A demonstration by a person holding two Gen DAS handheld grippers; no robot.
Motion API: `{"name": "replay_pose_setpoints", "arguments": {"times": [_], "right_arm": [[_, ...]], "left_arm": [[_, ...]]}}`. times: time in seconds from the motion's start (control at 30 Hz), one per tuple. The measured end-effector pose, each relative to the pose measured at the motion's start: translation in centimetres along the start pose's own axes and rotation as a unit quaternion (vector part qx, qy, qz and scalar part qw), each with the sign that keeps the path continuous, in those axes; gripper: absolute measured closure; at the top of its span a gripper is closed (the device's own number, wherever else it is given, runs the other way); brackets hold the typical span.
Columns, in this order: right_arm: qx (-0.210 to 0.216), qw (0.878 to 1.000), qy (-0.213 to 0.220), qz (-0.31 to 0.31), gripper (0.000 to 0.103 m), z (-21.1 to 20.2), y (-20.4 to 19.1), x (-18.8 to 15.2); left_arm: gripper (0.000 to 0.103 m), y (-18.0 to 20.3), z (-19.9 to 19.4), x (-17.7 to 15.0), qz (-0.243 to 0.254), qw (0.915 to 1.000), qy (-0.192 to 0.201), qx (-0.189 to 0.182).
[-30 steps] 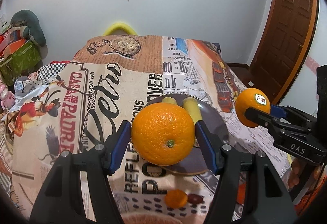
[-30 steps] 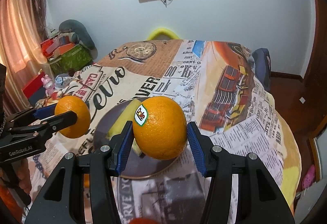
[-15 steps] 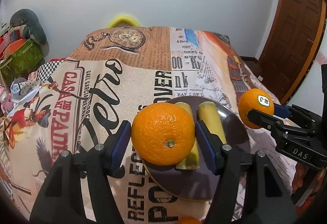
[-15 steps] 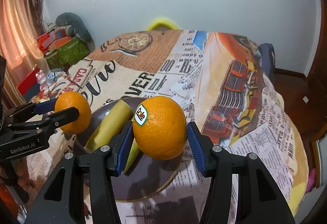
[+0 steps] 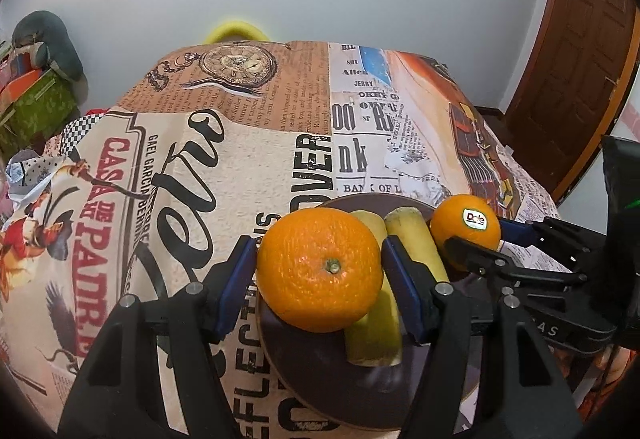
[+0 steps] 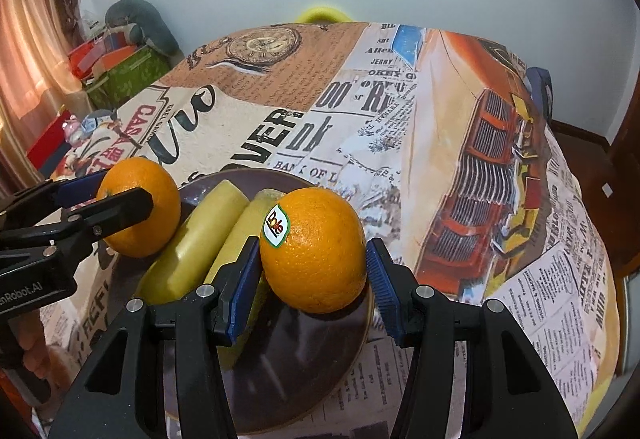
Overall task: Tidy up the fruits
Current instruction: 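Carry both oranges onto the plate beside the yellow cylinders, then release both oranges on the plate and withdraw both grippers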
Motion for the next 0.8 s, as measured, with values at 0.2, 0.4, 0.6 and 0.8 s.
{"name": "replay_pose_setpoints", "arguments": {"times": [0.2,0.4,0.6,0.8], "right_arm": [[-0.008,1.000,-0.007,-0.012,0.053,0.0,-0.3,-0.2],[-0.012,1.000,-0.011,-0.018,0.051,0.1,-0.5,-0.1],[-0.006,1.000,-0.009,-0.009,0.048,-0.8,-0.5,0.0],[-0.009,1.000,0.012,-0.009,0.047,-3.4,-0.9,0.0]], "left_arm": [[0.039,-0.3,1.0,-0.4,-0.002,0.9997,-0.022,0.001],[0.038,-0.3,1.4,-0.8,0.007,0.9993,-0.035,0.006],[0.038,-0.4,0.5,-0.7,0.006,0.9994,-0.034,0.002],[0.038,0.3,-2.1,-0.4,0.018,0.9996,-0.019,0.009]]}}
Point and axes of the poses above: each gripper's, at about its wrist camera, not at the fingertips, and z roughly the way its jaws point, y to its right, x to its top, the point moved 2 cm from there along z, roughly the way its jaws point, and after that the axes turned 3 degrees about z, right-handed, at the moved point
